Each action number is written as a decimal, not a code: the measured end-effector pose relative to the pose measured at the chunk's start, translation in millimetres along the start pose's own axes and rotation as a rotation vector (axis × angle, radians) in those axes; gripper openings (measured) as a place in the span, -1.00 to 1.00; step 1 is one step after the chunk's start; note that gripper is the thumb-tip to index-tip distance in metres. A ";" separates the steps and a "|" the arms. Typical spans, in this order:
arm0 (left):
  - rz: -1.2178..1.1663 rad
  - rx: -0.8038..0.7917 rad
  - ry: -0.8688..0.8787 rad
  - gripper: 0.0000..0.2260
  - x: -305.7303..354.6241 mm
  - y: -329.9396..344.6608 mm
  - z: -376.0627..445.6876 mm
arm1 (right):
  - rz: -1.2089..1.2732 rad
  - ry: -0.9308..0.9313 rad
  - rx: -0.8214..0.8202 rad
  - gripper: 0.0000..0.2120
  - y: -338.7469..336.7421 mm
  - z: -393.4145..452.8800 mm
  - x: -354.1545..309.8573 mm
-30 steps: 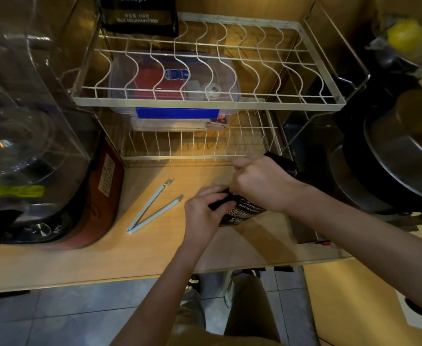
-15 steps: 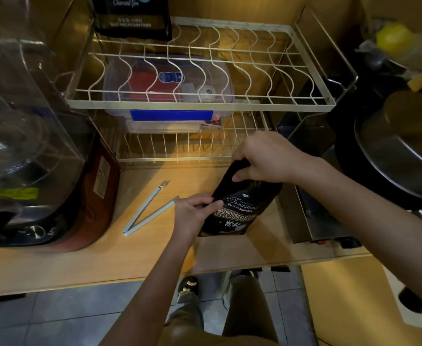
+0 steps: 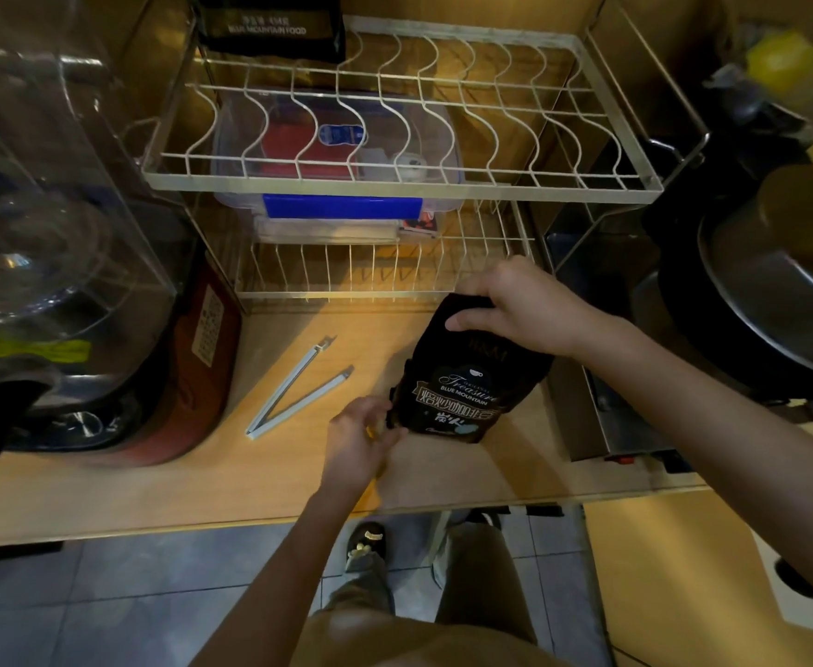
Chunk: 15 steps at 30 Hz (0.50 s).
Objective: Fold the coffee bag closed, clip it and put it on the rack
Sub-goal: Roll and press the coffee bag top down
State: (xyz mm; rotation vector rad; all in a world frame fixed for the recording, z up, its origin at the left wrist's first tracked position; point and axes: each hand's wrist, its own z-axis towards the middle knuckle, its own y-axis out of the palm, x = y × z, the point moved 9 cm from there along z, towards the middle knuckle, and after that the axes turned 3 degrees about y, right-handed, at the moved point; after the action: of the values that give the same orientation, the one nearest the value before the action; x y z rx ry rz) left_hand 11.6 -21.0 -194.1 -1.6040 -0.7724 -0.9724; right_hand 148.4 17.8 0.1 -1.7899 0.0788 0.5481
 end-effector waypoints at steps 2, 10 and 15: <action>0.086 0.028 0.038 -0.75 3.2 -0.8 -3.8 | 0.000 0.007 0.011 -0.80 0.6 -1.5 0.3; 0.260 0.144 0.049 -0.79 7.9 2.0 -15.0 | 0.040 0.064 0.081 -0.79 -0.2 -4.5 7.1; 0.191 0.103 0.055 -0.87 6.4 0.8 -9.5 | 0.037 0.089 0.105 -0.79 -2.1 -5.7 13.0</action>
State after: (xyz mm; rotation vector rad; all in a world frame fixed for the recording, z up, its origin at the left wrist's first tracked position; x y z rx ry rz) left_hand 13.3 -30.4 -187.7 -1.5247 -0.6097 -0.8223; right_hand 162.4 16.1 -2.2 -1.7128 0.1990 0.4817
